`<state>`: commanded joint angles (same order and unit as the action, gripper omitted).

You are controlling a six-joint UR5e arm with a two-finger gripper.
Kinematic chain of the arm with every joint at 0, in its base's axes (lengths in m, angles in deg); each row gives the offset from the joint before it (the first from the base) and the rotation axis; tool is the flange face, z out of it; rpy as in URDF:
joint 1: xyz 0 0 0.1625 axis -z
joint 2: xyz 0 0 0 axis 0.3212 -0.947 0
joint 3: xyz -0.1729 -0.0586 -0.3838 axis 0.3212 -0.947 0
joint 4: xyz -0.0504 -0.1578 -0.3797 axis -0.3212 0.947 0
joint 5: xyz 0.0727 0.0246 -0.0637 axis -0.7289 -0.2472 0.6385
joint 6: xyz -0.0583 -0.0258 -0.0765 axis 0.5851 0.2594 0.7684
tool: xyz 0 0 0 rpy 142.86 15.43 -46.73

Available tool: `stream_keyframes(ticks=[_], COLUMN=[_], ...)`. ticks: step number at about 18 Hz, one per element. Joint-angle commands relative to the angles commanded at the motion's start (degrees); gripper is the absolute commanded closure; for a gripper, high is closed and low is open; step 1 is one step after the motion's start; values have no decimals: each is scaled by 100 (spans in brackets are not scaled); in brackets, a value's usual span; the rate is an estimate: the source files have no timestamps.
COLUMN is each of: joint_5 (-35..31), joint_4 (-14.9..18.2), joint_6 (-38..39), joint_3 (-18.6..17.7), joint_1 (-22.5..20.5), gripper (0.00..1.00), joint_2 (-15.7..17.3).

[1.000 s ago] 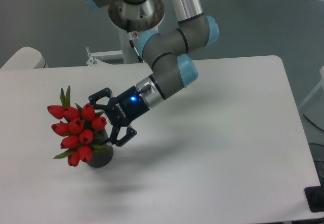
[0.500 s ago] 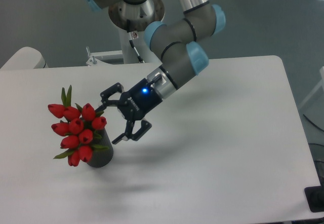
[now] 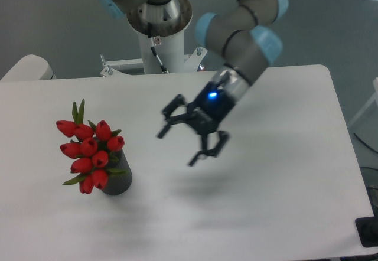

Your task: Insert the flowers into the vase

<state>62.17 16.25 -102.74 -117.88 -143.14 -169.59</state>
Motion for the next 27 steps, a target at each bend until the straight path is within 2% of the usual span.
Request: stream_keyframes(ticks=[5, 8, 12, 18, 20, 25, 27], joint_5=[-113, -1034, -2704, -3707, -4155, -5201, -5641], joint_4=[-9, 0, 26, 298, 613, 2001, 2380], joint_6=[-78, -411, -526, -597, -815, -1658, -2020], joint_3=[210, 501, 685, 1203, 1519, 2635, 3048], joint_1=[-414, -660, -591, -231, -73, 323, 481], gripper=[0, 0, 0, 0, 0, 0, 0], joint_2=[-26, 17, 141, 123, 71, -236, -386])
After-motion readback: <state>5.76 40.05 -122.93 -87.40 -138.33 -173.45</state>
